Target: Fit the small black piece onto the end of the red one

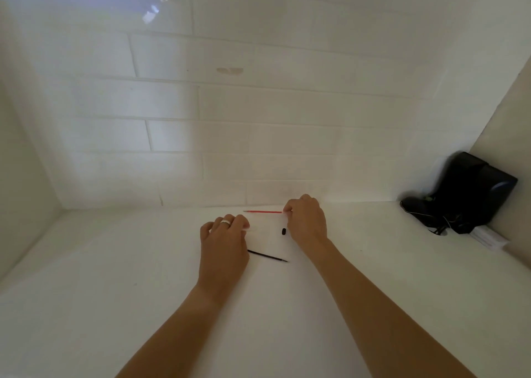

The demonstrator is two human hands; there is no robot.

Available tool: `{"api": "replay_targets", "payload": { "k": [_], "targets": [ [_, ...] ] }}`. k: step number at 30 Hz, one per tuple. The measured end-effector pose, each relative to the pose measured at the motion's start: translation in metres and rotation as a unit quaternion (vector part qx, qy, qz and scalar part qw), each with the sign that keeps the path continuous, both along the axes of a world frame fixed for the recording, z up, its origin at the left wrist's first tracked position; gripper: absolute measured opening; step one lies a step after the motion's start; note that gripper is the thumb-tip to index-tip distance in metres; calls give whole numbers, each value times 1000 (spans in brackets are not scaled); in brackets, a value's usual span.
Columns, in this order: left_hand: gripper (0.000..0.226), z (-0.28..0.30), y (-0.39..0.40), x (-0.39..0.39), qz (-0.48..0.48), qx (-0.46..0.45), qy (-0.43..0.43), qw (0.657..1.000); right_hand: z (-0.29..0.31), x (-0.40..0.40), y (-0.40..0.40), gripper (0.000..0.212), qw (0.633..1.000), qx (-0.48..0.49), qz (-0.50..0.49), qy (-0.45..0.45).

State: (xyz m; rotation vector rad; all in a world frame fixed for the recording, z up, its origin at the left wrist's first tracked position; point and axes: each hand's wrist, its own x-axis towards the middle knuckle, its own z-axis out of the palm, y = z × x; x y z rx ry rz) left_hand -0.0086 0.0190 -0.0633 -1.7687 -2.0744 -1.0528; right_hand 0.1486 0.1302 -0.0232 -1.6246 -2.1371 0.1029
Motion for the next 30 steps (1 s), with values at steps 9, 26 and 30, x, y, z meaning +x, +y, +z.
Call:
{"api": "replay_targets", "payload": {
  "k": [9,26,30],
  "targets": [
    [29,-2,1,1,-26,-5,2,1000,-2,2,1,21,1000,11,10,-14],
    [40,6,-10,9,-14,-11,79,997,-26,8,-104,17,988,55,125,76],
    [53,8,-12,11,-17,-10,60,998,-27,9,-105,10,989,73,120,56]
  ]
}}
